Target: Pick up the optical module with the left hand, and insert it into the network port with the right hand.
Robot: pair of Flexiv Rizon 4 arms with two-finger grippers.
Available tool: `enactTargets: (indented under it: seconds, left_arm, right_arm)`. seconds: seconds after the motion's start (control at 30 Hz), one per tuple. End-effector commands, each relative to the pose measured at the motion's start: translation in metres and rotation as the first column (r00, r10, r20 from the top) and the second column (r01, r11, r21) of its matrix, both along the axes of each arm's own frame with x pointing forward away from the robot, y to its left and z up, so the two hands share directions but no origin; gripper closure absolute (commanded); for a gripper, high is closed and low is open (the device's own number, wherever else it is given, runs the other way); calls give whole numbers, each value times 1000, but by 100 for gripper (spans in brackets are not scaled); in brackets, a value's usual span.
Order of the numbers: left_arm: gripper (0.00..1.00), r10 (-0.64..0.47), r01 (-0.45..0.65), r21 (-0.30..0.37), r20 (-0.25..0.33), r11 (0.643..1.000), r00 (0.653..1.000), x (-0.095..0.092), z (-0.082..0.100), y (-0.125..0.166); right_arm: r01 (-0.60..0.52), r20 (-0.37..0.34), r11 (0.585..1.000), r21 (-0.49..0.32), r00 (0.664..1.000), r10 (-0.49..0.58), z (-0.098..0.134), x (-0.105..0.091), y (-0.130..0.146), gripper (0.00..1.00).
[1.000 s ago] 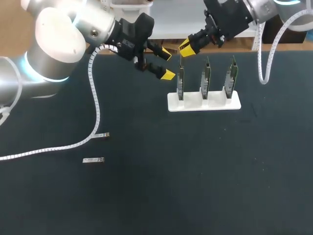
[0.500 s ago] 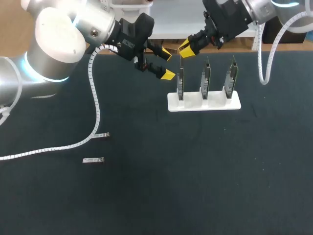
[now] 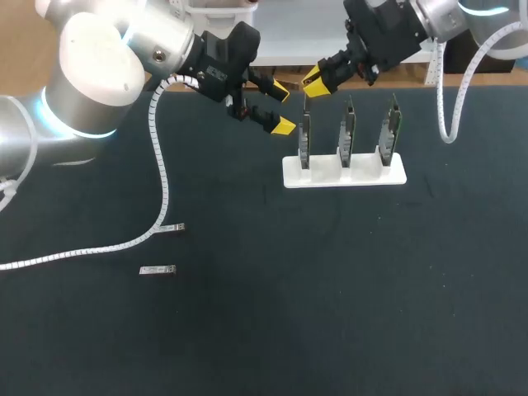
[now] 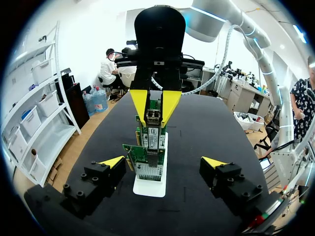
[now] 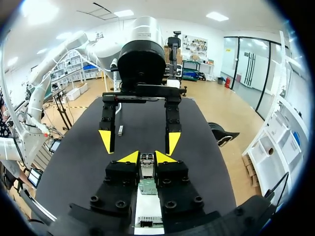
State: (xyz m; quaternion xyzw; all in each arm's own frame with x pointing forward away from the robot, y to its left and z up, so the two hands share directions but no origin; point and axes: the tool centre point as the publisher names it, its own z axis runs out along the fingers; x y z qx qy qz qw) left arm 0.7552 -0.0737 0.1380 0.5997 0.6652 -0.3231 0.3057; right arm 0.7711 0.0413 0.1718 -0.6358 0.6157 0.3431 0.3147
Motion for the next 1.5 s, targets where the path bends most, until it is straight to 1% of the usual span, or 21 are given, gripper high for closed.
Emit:
enactTargets:
  seconds: [0.03,0.27,0.83,1.0,1.17,1.5]
  left_arm:
    - [0,0,0,5,-3,1000,1000,1,0,-1]
    - [0,0,0,5,-3,1000,1000,1,0,-1]
    - [0,0,0,5,-3,1000,1000,1,0,-1]
    - [0,0,0,5,-3,1000,1000,1,0,-1]
    - [0,0,0,5,-3,1000,1000,1,0,-1]
    - [0,0,0,5,-3,1000,1000,1,0,-1]
  right_arm:
    - [9,7,1000,5,1000,-9,1,-3,-1,100]
    - [13,12,1000,1,1000,-13,1,-2,0,100]
    - [14,-1,1000,-3,1000,-14,-5,-1,1,100]
    - [19,7,1000,-9,1000,-19,-6,-1,1,100]
    - [16,19,1000,4,1000,-16,-1,-1,0,100]
    - [10,36,1000,-7,999,-10,-1,-2,0,100]
